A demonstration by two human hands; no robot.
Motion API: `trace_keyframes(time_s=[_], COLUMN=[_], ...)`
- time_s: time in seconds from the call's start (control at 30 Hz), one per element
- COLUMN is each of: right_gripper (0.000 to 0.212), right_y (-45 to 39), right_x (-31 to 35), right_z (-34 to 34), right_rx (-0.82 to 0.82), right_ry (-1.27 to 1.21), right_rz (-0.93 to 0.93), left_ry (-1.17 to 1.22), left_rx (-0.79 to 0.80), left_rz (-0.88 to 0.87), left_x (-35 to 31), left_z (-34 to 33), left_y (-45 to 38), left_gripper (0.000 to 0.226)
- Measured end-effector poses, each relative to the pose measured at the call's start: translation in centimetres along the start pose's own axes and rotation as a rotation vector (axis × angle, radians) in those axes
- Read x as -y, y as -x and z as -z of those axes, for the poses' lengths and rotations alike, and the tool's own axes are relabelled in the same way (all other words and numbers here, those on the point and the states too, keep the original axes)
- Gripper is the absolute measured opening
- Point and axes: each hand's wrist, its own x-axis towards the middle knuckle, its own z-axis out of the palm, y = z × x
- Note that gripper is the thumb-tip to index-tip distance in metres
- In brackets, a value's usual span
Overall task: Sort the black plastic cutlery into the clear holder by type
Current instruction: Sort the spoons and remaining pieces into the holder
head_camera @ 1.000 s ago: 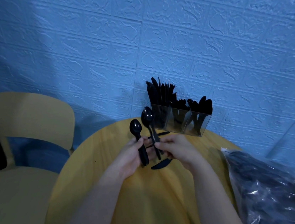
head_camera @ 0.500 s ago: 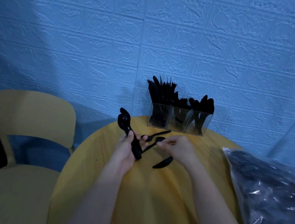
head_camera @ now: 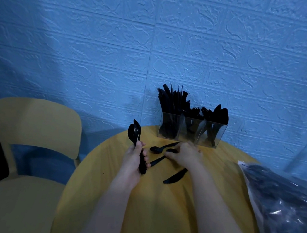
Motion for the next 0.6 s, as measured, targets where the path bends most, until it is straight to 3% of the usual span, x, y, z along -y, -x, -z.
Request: trace_keyframes(time_s=[0.17,0.33,0.47,0.6], right_gripper=[0.044,0.048,0.047,0.036], right_y=[-0.1,0.2,0.8,0.8], right_x=[-0.3,-1.4,-1.7,-1.8], right_z=[0.0,0.4,1.1,1.2], right_rx=[0.029,0.114,0.196,0.192], right_ry=[-0.104,-0.219,-0.166,-0.198], right_rz=[0.038,0.222,0.389,0.411], left_ry=[0.001,-0.02,-0.011,-0.002], left_rx=[-0.015,-0.023,-0.026,-0.038], left_rz=[-0.007,-0.031,-0.033,-0.037], left_x=[-0.1,0.0,-0.2,-0.4], left_z=[-0.1,-0.3,-0.2,-0.1], left_y=[0.1,0.3,0.5,0.4], left_gripper=[0.021,0.021,0.02,0.02])
